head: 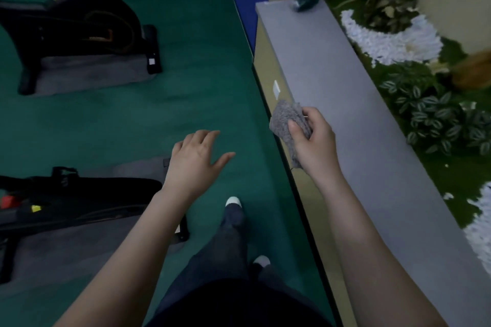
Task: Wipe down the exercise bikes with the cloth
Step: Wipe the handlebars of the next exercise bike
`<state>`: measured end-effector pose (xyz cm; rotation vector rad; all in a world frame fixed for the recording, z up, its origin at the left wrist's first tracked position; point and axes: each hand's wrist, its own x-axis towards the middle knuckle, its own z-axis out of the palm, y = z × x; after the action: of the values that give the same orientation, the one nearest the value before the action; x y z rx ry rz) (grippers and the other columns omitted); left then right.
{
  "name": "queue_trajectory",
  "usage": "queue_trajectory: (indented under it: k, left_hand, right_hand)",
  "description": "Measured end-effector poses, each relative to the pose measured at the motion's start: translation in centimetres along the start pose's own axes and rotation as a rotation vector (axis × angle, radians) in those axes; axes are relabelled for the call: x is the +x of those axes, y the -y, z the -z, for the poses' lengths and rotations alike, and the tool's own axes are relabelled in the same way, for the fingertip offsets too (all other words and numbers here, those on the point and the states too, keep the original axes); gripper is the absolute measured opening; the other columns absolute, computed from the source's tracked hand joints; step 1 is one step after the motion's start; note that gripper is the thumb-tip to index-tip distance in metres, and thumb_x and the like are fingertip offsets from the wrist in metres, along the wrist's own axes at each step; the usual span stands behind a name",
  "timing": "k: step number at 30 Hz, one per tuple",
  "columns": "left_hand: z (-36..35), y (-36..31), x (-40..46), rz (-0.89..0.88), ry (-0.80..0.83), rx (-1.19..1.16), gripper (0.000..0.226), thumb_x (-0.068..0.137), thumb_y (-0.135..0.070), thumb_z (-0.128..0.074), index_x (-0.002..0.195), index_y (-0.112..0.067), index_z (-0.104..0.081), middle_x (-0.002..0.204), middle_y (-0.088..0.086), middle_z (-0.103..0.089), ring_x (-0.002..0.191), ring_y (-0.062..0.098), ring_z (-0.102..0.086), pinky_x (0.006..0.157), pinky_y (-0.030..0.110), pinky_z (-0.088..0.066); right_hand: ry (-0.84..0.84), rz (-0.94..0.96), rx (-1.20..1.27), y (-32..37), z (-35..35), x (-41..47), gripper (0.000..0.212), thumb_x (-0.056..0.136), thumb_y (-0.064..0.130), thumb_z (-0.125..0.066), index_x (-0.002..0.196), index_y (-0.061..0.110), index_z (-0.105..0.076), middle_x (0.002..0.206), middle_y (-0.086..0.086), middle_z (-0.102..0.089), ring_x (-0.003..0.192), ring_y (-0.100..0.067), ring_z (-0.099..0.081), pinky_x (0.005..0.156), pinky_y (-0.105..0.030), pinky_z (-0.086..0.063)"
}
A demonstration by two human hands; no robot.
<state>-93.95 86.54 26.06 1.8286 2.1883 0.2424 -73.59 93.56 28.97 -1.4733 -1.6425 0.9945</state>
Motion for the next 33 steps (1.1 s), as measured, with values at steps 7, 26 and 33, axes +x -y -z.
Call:
queue_trajectory:
  k: [7, 26, 33]
  left_hand:
    - [1.9, 3.7, 8.9, 0.077, -0.059, -0.05, 0.062, 0.091, -0.054, -0.048, 0.139, -0.015, -0.044, 0.136, 0.004, -0.05, 0.126, 0.025, -0.043, 0.101, 0.039, -0.032]
    - [5.9, 11.9, 25.3, 0.591, -0.202, -0.078, 0.063, 0.09, -0.054, -0.048, 0.138, -0.014, -0.046, 0.13, 0.007, -0.056, 0.126, 0.028, -0.044, 0.102, 0.041, -0.031]
    - [7.2, 10.7, 35.2, 0.691, -0.258, -0.081, 0.062, 0.091, -0.055, -0.048, 0.139, -0.015, -0.045, 0.132, 0.005, -0.055, 0.127, 0.025, -0.043, 0.104, 0.039, -0.029]
  right_hand:
    - [0.091, 0.066, -0.04, 2.6, -4.8, 10.0, 0.019, 0.096, 0.014, -0.053, 0.114, 0.011, -0.057, 0.107, 0.001, -0.063, 0.097, -0.011, -0.06, 0.073, -0.007, -0.045]
    - [0.519, 0.276, -0.013, 8.2, -18.6, 35.4, 0.015, 0.092, 0.012, -0.057, 0.107, 0.012, -0.059, 0.1, 0.001, -0.066, 0.094, -0.018, -0.062, 0.082, -0.032, -0.049]
    - [0.6, 0.339, -0.031, 9.9, -20.8, 48.0, 0.018, 0.093, 0.016, -0.058, 0.11, 0.011, -0.059, 0.103, -0.002, -0.067, 0.095, -0.02, -0.062, 0.084, -0.038, -0.051]
